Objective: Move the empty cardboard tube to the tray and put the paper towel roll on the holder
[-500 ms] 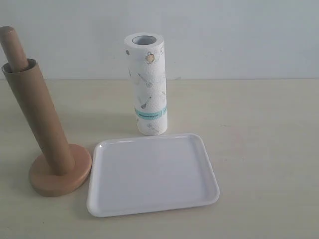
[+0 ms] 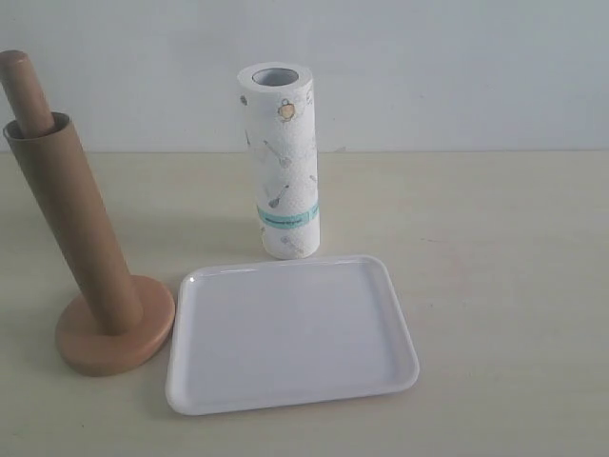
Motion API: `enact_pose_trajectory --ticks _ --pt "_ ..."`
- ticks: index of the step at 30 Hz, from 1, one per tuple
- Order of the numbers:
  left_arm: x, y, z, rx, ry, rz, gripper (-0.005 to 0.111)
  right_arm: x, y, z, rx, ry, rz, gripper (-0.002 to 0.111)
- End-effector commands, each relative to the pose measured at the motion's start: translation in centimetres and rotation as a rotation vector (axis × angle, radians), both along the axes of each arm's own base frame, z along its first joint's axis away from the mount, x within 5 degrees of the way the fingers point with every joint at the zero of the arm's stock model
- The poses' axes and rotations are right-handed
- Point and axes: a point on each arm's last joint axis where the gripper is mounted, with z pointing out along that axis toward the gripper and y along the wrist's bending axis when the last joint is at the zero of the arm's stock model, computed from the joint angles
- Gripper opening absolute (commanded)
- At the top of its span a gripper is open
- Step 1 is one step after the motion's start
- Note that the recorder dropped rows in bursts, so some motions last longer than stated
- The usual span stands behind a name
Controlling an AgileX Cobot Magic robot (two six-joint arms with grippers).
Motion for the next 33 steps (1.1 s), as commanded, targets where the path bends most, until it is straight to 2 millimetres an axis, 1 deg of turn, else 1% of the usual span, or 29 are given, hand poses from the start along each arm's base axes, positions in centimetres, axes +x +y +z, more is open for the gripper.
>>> enact_pose_trajectory --ticks 1,3,6,8,10,12,14,16,18,20,22,24,26,29,31,33 --pt "-0.3 -0.3 1.3 0.001 -0.124 -0.027 0.005 0.0 0.0 0.1 0.001 -0.014 -0.002 0.001" --pt "-0.5 -0.5 2.2 -0.004 -0.233 -0.057 0.005 0.0 0.0 0.1 0.001 -0.014 -0.002 0.001" --pt "-1.9 -1.2 4.7 0.019 -0.545 -0.133 0.005 0.0 0.0 0.1 0.001 -0.014 -0.002 0.001" --pt "-2.7 -1.8 6.0 0.083 -0.713 -0.183 0.005 0.0 0.0 0.1 0.001 -0.014 -0.002 0.001" --pt "-3.1 -2.0 7.0 0.098 -0.789 -0.201 0.005 0.0 0.0 0.1 0.001 -0.014 -0.002 0.001" --pt "-3.1 -2.0 8.3 0.099 -0.799 -0.2 0.005 0.0 0.0 0.1 0.001 -0.014 -0.002 0.001" --pt "-2.6 -1.9 9.2 0.119 -0.762 -0.176 0.005 0.0 0.0 0.1 0.001 -0.014 -0.002 0.001" --pt "-1.7 -1.7 10.0 0.158 -0.686 -0.136 0.005 0.0 0.0 0.1 0.001 -0.014 -0.002 0.001" --pt "0.0 -1.5 10.6 0.179 -0.567 -0.105 0.005 0.0 0.0 0.1 0.001 -0.014 -0.002 0.001" --pt "1.8 -1.2 10.4 0.172 -0.425 -0.085 0.005 0.0 0.0 0.1 0.001 -0.014 -0.002 0.001" --pt "3.7 -1.1 9.5 0.167 -0.285 -0.073 0.005 0.0 0.0 0.1 0.001 -0.014 -0.002 0.001" --pt "5.3 -1.0 8.1 0.202 -0.149 -0.064 0.004 0.0 0.0 0.1 0.001 -0.014 -0.002 0.001" --pt "6.5 -0.9 6.9 0.205 -0.066 -0.066 0.004 0.0 0.0 0.1 0.001 -0.014 -0.002 0.001" --pt "7.6 -0.9 5.5 0.203 0.005 -0.076 0.004 0.0 0.0 0.1 0.001 -0.014 -0.002 0.001" --pt "8.1 -0.9 4.4 0.191 0.051 -0.081 0.004 0.0 0.0 0.1 0.001 -0.014 -0.002 0.001" --pt "8.3 -1.1 3.5 0.161 0.061 -0.096 0.004 0.0 0.0 0.1 0.001 -0.014 -0.002 0.001"
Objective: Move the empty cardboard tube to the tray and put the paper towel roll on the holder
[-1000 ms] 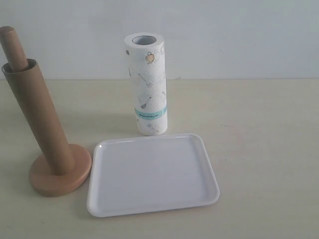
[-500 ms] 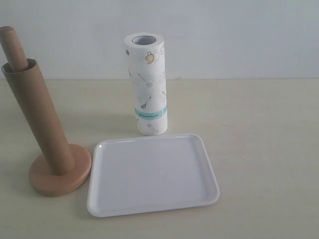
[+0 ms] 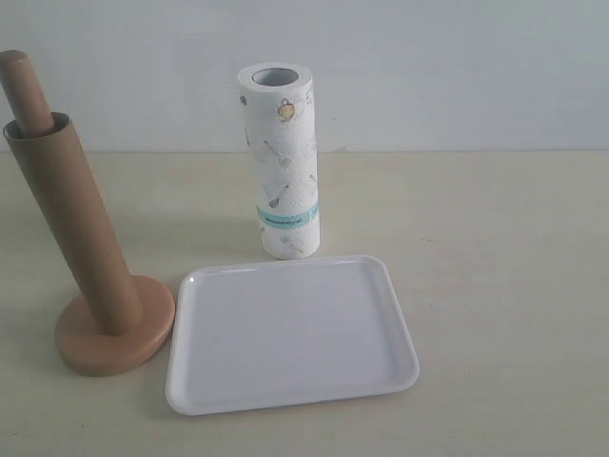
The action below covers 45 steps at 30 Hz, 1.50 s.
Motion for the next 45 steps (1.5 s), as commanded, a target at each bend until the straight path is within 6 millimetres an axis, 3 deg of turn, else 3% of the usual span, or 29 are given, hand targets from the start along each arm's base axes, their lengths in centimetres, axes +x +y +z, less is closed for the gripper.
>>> enact_pose_trajectory --ticks 1,7,23,26,30,33,35,45 --pt "0.6 -0.2 -2.1 -0.042 0.046 -0.021 0.004 0.0 0.0 0.1 0.001 -0.014 -0.002 0.001" --pt "0.9 -0.8 -4.6 -0.047 0.018 -0.091 0.004 0.0 0.0 0.1 0.001 -0.014 -0.002 0.001" --pt "4.0 -2.6 -13.0 -0.023 0.295 -0.294 0.005 0.0 0.0 0.2 0.001 -0.023 -0.002 0.001" --pt "4.6 -2.7 -13.9 -0.053 0.332 -0.296 0.023 0.0 0.0 0.2 0.001 -0.023 -0.002 0.001" --pt "5.1 -2.9 -14.1 0.004 0.287 -0.328 0.075 0.0 0.0 0.2 0.001 -0.023 -0.002 0.001" --pt "5.4 -2.9 -14.0 -0.025 0.25 -0.325 0.101 0.0 0.0 0.2 0.001 -0.023 -0.002 0.001" --pt "5.7 -3.0 -13.8 -0.031 0.228 -0.334 0.106 0.0 0.0 0.2 0.001 -0.023 -0.002 0.001" --pt "9.6 -3.3 -14.0 -0.004 0.247 -0.367 0.106 0.0 0.0 0.2 0.001 -0.023 -0.002 0.001"
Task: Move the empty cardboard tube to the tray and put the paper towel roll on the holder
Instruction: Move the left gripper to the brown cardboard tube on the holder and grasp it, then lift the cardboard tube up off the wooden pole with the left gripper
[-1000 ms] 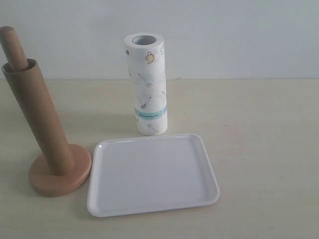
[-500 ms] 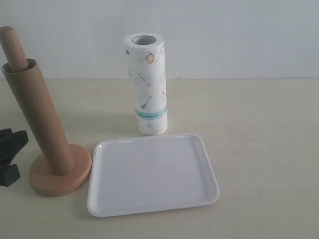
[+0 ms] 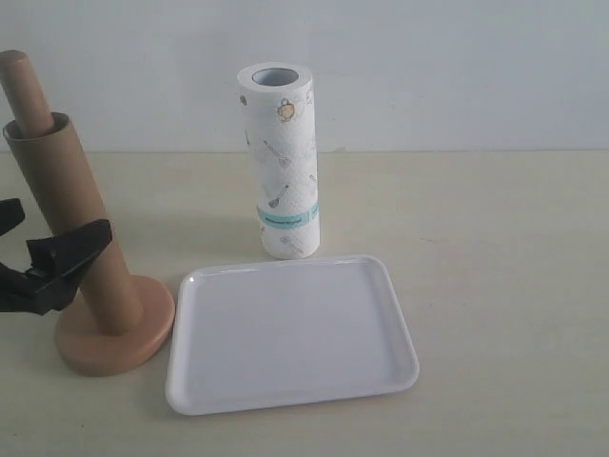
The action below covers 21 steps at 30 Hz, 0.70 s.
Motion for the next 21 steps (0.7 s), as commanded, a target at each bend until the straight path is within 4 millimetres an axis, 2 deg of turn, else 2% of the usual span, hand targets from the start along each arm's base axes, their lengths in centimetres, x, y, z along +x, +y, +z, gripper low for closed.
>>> enact_pose_trajectory --ticks 1,4,6,8,10,11,12,17,21 --pt "1.6 -0.1 -0.4 0.007 0.004 -0.01 0.106 0.0 0.0 0.2 0.001 -0.019 -0.002 0.001" --pt "2.6 -0.1 -1.2 0.021 0.032 -0.012 0.103 0.0 0.0 0.2 0.001 -0.019 -0.002 0.001" --pt "3.2 -0.1 -1.5 0.02 0.041 -0.013 0.091 0.0 0.0 0.2 0.003 -0.019 -0.003 0.001" --pt "3.5 -0.1 -1.6 0.018 0.042 -0.014 0.065 0.0 0.0 0.2 0.003 -0.019 -0.003 0.001" --pt "3.7 -0.1 -1.5 0.017 0.036 -0.014 0.034 0.0 0.0 0.2 0.001 -0.019 -0.002 0.001" --pt "3.6 -0.2 -1.5 0.021 0.031 -0.029 0.013 0.0 0.0 0.2 0.001 -0.019 -0.002 0.001" --pt "3.6 -0.4 -1.4 0.025 0.024 -0.049 0.004 0.0 0.0 0.2 0.001 -0.019 -0.002 0.001" --pt "3.5 -0.6 -0.3 -0.05 -0.035 -0.065 0.004 0.0 0.0 0.2 0.001 -0.019 -0.002 0.001" --pt "3.1 -0.6 1.5 -0.087 -0.094 -0.062 0.004 0.0 0.0 0.2 0.001 -0.019 -0.002 0.001"
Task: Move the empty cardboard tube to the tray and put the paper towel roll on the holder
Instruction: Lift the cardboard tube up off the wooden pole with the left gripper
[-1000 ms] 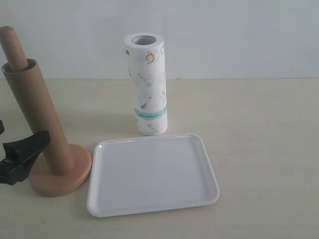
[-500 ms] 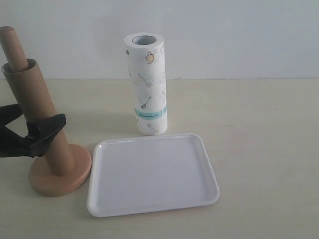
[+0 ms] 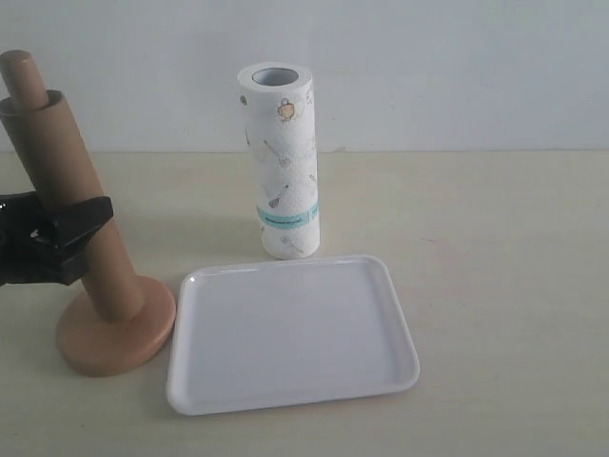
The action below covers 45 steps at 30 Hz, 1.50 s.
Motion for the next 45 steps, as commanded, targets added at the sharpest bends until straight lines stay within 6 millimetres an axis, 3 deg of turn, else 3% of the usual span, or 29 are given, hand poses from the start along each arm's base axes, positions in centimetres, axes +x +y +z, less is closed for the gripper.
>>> enact_pose_trajectory --ticks 1,11,23,28,35,38,45 --pt "-0.5 -0.1 2.8 -0.091 -0.103 -0.012 0.004 0.0 0.0 0.1 0.001 -0.017 -0.002 0.001" --pt "-2.2 0.0 10.5 -0.075 -0.27 -0.009 0.004 0.0 0.0 0.1 0.001 -0.017 -0.002 0.001" --pt "-6.4 0.4 22.0 -0.042 -0.493 0.042 0.004 0.0 0.0 0.1 0.001 -0.011 -0.003 0.001" --pt "-8.1 0.1 25.9 -0.002 -0.559 0.001 0.004 0.0 0.0 0.1 0.0 -0.009 -0.003 0.001" --pt "-9.1 -0.6 28.0 0.242 -0.531 -0.078 0.004 0.0 0.0 0.1 0.0 -0.009 -0.003 0.001" --pt "-9.2 -0.7 27.6 0.34 -0.497 -0.105 0.004 0.0 0.0 0.1 0.0 -0.009 -0.003 0.001" --pt "-9.8 -1.6 27.6 0.384 -0.525 -0.221 0.004 0.0 0.0 0.1 0.0 -0.009 -0.003 0.001"
